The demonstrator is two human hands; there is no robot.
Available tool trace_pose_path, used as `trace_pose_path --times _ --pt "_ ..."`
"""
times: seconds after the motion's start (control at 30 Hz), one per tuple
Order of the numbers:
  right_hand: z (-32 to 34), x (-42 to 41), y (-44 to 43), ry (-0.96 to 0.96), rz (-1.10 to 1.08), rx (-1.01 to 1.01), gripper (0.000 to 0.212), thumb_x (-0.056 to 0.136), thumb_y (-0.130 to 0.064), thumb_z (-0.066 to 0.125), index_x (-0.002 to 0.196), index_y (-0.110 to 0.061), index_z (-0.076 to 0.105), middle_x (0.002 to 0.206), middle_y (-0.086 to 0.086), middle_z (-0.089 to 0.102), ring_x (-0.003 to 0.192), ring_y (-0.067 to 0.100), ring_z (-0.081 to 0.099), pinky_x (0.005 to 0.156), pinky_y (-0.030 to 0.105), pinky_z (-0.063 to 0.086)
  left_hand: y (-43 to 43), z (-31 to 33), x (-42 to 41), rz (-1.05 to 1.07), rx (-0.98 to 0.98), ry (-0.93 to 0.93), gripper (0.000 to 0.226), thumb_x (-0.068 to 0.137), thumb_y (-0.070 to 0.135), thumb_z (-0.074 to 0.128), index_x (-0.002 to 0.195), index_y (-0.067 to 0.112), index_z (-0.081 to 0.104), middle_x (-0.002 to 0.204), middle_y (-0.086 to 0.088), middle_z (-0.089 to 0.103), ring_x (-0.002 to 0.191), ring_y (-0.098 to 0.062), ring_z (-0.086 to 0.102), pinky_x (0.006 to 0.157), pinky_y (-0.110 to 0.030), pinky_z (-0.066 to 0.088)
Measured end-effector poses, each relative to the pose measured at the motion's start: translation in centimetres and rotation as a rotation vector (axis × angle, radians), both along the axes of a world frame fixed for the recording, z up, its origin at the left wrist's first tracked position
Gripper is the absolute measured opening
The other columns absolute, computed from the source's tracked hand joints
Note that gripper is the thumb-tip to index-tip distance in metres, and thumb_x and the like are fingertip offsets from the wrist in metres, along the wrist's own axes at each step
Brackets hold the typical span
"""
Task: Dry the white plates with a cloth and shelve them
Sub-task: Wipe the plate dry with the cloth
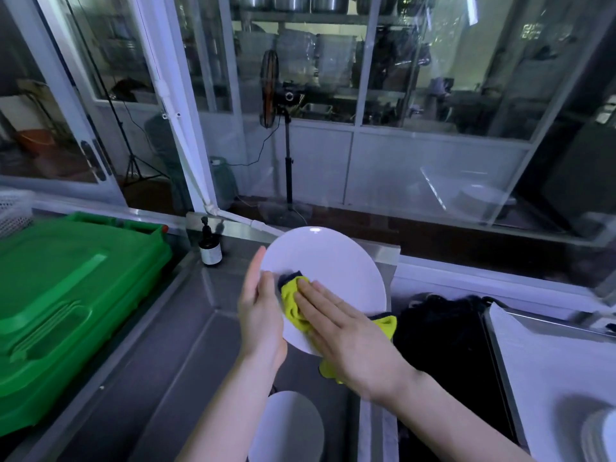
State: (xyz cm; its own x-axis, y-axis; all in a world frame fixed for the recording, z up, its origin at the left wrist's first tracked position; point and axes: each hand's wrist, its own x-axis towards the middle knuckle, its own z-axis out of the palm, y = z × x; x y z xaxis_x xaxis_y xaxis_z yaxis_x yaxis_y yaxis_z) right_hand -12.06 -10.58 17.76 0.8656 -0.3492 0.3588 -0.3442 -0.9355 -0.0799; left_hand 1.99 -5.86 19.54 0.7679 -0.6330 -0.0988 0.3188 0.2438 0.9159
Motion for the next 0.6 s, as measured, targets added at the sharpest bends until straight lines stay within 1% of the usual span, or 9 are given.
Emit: trace_pose_path --times 0.1,0.13,0.17,0.23,0.3,0.37,0.43,0.53,0.6 --pt "0.6 2.7 -0.9 -0.058 -0.069 0.113 0.05 0.105 -0.024 0.037 0.151 -0.005 0.03 0.16 0.007 0.022 0.15 0.02 0.017 0.122 0.027 0.012 -0.5 -0.1 -1.2 -0.025 -0.005 -0.028 0.038 0.108 0.016 0.043 0.121 0.046 0.063 0.128 0.017 0.065 0.114 0.004 0.062 0.094 -0.017 0.05" --pt "0.7 3.4 -2.0 -0.075 -0.129 0.159 0.051 0.106 -0.024 0.035 0.153 -0.007 0.025 0.162 0.006 0.016 0.151 0.018 0.012 0.122 0.025 0.008 -0.6 0.0 -1.5 -0.026 0.005 -0.046 0.039 0.108 0.017 0.043 0.119 0.049 0.062 0.128 0.025 0.06 0.118 0.007 0.057 0.097 -0.015 0.045" --pt "0.8 3.7 -3.3 -0.087 -0.192 0.189 0.052 0.106 -0.024 0.033 0.154 -0.008 0.019 0.163 0.005 0.01 0.151 0.017 0.008 0.122 0.025 0.007 -0.6 0.0 -1.6 -0.025 0.019 -0.057 0.039 0.108 0.018 0.044 0.117 0.051 0.061 0.128 0.028 0.057 0.125 0.005 0.052 0.104 -0.019 0.041" --pt "1.0 3.7 -5.9 -0.086 -0.315 0.181 0.054 0.107 -0.021 0.029 0.155 -0.007 0.011 0.164 0.006 0.002 0.152 0.018 0.001 0.122 0.027 0.005 -0.5 -0.2 -1.6 -0.023 0.024 -0.037 0.038 0.107 0.019 0.044 0.118 0.05 0.063 0.136 0.02 0.059 0.134 -0.006 0.048 0.115 -0.034 0.037" --pt "1.2 3.2 -7.5 -0.069 -0.406 0.113 0.054 0.107 -0.02 0.027 0.155 -0.005 0.008 0.164 0.009 -0.001 0.152 0.022 -0.002 0.122 0.026 -0.002 -0.3 -0.3 -1.1 -0.009 0.014 -0.01 0.037 0.107 0.021 0.045 0.116 0.05 0.065 0.14 0.014 0.06 0.135 -0.013 0.05 0.117 -0.045 0.038" --pt "1.2 2.9 -7.2 -0.061 -0.359 0.093 0.053 0.107 -0.022 0.028 0.155 -0.006 0.011 0.163 0.007 0.001 0.152 0.022 -0.001 0.121 0.023 -0.003 -0.5 -0.1 -0.8 -0.007 0.017 -0.004 0.037 0.106 0.021 0.046 0.114 0.052 0.065 0.138 0.017 0.06 0.134 -0.011 0.051 0.117 -0.045 0.039" --pt "1.4 3.2 -5.4 -0.045 -0.193 0.122 0.052 0.106 -0.021 0.035 0.154 -0.007 0.02 0.163 0.006 0.009 0.152 0.021 0.007 0.122 0.025 0.003 -0.9 0.1 -0.9 -0.022 0.019 0.0 0.038 0.106 0.019 0.045 0.114 0.049 0.066 0.137 0.014 0.062 0.133 -0.012 0.053 0.115 -0.04 0.041" --pt "1.3 3.3 -1.6 -0.041 -0.01 0.04 0.048 0.102 -0.018 0.046 0.146 -0.002 0.039 0.156 0.012 0.032 0.147 0.023 0.027 0.121 0.033 0.02 -1.4 -0.1 -0.5 -0.026 -0.032 0.04 0.037 0.108 0.011 0.042 0.116 0.038 0.067 0.127 0.001 0.07 0.118 -0.014 0.066 0.095 -0.026 0.053" --pt "1.1 2.5 0.0 -0.045 -0.002 0.019 0.046 0.103 -0.021 0.043 0.145 -0.003 0.042 0.154 0.01 0.035 0.145 0.023 0.031 0.12 0.034 0.025 -1.1 -0.2 0.1 -0.025 -0.024 0.056 0.038 0.108 0.011 0.042 0.115 0.036 0.07 0.119 0.0 0.074 0.104 -0.012 0.071 0.08 -0.022 0.057"
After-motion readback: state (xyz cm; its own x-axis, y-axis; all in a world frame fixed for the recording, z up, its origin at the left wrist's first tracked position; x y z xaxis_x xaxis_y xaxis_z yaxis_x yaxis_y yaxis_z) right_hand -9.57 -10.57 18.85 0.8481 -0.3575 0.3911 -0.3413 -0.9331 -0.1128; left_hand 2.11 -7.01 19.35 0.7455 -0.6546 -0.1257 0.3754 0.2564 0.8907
